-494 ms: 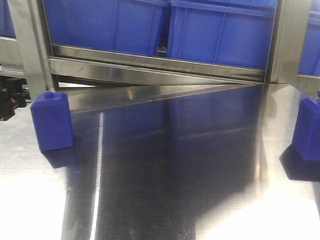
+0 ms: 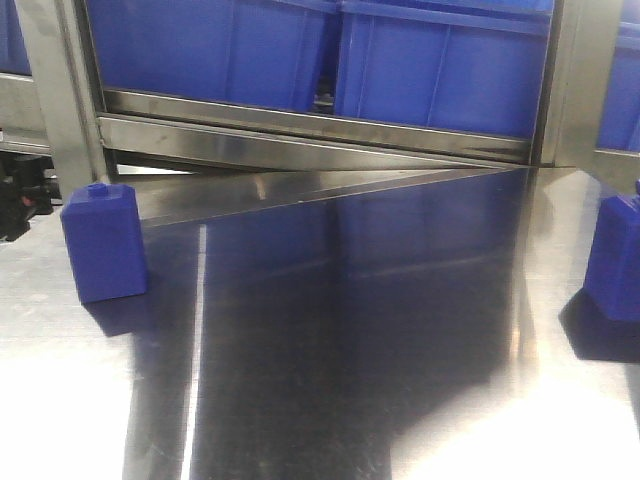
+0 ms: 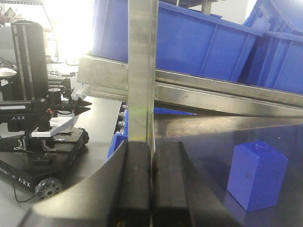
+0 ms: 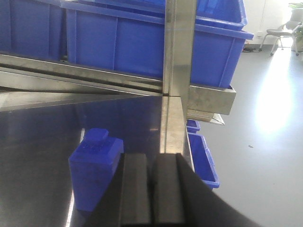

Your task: Pick and sort blue part to right shelf

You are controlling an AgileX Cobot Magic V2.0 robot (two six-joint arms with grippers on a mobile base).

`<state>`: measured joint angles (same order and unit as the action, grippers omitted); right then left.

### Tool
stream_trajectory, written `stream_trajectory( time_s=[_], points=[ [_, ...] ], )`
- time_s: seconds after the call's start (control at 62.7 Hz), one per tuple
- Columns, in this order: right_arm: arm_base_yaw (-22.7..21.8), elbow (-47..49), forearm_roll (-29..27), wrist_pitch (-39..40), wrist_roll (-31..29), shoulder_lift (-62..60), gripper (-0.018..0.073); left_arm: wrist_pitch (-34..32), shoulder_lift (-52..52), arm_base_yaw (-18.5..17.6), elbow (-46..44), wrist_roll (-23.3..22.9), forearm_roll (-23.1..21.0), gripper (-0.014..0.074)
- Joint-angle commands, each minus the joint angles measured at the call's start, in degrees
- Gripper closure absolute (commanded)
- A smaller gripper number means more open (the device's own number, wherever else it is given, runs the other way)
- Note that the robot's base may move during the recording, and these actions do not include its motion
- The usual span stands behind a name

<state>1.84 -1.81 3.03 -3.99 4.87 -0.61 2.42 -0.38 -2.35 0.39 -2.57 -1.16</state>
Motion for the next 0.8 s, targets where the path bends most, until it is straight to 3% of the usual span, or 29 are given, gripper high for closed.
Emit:
stream_trajectory(
  time_s=[0.0, 0.223, 0.303, 0.622, 0.702, 0.781],
  points=[
    [-0.2, 1.3, 0.1, 5.1, -0.3, -1.2, 0.0514, -6.0, -1.1, -0.4, 1.4, -0.1, -0.4, 0.0473],
    [-0.2, 1.3, 0.1, 5.1, -0.3, -1.2, 0.0514, -14.3, -1.1, -0.4, 0.7, -0.1, -1.6, 0.0473],
    [-0.2, 1.3, 0.1, 5.1, -0.3, -1.2, 0.0514, -13.3, -0.9, -0.4, -2.1, -0.1, -2.7, 0.0473],
    [-0.2, 1.3, 0.1, 5.2, -0.3, -1.2, 0.0514, 16.1, 14.9, -0.4, -29.0, -0.1, -3.0, 0.0463],
    [-0.2, 1.3, 0.1, 5.2, -0.3, -1.2, 0.0514, 22.0, 21.1, -0.4, -34.3, -0.1, -4.3, 0.0408],
    [-0.2, 1.3, 0.1, 5.2, -0.3, -1.2, 0.0514, 27.5, 27.4, -0.4, -39.4, -0.1, -6.0, 0.029]
  ],
)
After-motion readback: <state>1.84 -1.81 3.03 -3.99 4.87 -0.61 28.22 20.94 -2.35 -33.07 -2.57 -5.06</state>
